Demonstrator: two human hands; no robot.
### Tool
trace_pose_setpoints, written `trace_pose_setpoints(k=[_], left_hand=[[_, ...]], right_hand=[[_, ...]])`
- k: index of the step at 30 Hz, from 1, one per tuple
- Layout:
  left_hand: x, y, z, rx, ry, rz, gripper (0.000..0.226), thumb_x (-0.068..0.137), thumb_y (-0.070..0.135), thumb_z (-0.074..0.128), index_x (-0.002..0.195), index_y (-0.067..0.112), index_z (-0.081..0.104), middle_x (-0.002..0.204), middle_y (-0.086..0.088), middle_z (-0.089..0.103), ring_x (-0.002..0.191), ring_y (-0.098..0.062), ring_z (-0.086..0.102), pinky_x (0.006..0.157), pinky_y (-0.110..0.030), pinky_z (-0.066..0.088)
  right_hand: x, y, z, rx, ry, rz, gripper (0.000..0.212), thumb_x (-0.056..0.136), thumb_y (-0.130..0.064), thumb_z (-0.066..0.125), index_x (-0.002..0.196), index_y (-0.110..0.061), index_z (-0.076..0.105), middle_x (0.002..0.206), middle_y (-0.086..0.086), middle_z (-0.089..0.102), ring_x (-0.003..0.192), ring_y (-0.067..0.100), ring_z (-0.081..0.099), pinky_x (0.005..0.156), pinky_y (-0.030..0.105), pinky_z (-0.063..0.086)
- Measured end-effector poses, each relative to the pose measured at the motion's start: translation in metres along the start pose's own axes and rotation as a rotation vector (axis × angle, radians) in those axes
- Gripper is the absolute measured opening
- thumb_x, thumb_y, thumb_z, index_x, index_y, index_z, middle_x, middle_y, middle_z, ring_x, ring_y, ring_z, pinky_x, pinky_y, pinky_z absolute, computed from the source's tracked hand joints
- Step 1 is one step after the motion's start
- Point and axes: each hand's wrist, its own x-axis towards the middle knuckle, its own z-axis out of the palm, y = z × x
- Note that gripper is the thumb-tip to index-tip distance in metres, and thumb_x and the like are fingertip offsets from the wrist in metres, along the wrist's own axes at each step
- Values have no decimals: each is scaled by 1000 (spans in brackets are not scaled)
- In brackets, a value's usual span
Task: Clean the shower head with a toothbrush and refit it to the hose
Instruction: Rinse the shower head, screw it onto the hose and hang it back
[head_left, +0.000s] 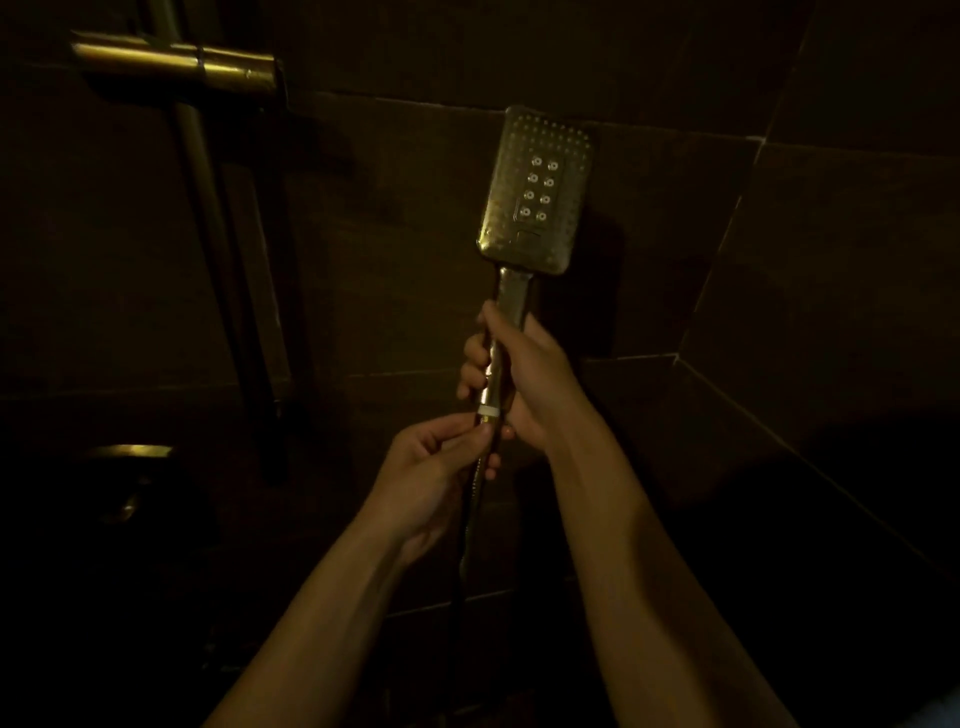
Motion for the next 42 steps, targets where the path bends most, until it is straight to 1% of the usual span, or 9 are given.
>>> trace_pose_setpoints(k=[5, 9, 14, 20, 23, 26, 30, 36, 42], left_hand=[[-4, -2, -1, 256, 178, 53, 8, 83, 6, 73, 89, 7, 77, 85, -11, 76, 72, -15, 70, 66, -23, 56], [-7, -2, 3, 240, 288, 80, 21, 72, 2, 82, 91, 6, 74, 83, -11, 77, 79, -19, 75, 67, -22, 57], [-8, 11, -7, 111, 119, -53, 29, 65, 14, 82, 93, 9, 77, 91, -10, 77, 82, -17, 72, 68, -23, 56], [-8, 17, -18, 7, -59, -84, 24, 85, 14, 65, 106, 6, 75, 102, -15, 74, 86, -19, 70, 78, -27, 56], [-10, 19, -20, 76, -12, -99, 30, 81, 19, 70, 109, 10, 74, 104, -14, 75, 85, -21, 72, 76, -32, 57], [-11, 17, -17, 98, 124, -44, 31, 67, 19, 80, 98, 15, 78, 96, -12, 77, 80, -22, 74, 69, -31, 58], [-9, 17, -14, 189, 158, 63, 25, 64, 23, 82, 88, 20, 79, 83, -10, 72, 74, -15, 69, 65, -26, 56], [-7, 22, -15, 298, -133, -35, 33, 85, 37, 67, 110, 17, 74, 107, -12, 75, 85, -14, 69, 77, -24, 54], [-9, 16, -6, 475, 170, 241, 13, 79, 25, 80, 88, 34, 78, 80, 6, 76, 75, -5, 72, 65, -19, 54]], right_hand=[[-5, 15, 6, -96, 62, -7, 20, 100, -29, 54, 114, -17, 44, 62, -2, 49, 50, 12, 47, 48, 28, 43], [-6, 15, 12, -180, 27, -24, 19, 101, -30, 52, 112, -17, 45, 63, -1, 51, 51, 13, 48, 50, 29, 42], [-9, 10, 16, -61, -12, -13, 15, 101, -27, 51, 107, -16, 43, 63, 4, 46, 52, 17, 45, 53, 32, 41], [-8, 5, 17, 21, -12, -24, 15, 102, -28, 49, 103, -14, 43, 62, 3, 44, 51, 15, 43, 51, 30, 39], [-9, 5, 17, 9, -41, -25, 14, 103, -27, 47, 101, -14, 44, 63, 3, 45, 52, 16, 44, 52, 30, 39], [-10, 3, 20, 10, -55, -43, 13, 103, -26, 46, 102, -14, 43, 64, 3, 45, 52, 15, 44, 52, 30, 41], [-11, -2, 22, 26, -71, -83, 12, 104, -25, 45, 102, -13, 43, 64, 4, 45, 52, 16, 45, 52, 31, 41], [-12, -8, 23, -18, -90, -124, 13, 104, -25, 45, 106, -13, 42, 64, 3, 45, 51, 15, 44, 51, 30, 40], [-11, -10, 21, -56, -91, -157, 16, 102, -28, 49, 108, -14, 44, 66, 0, 50, 54, 15, 48, 54, 30, 45]])
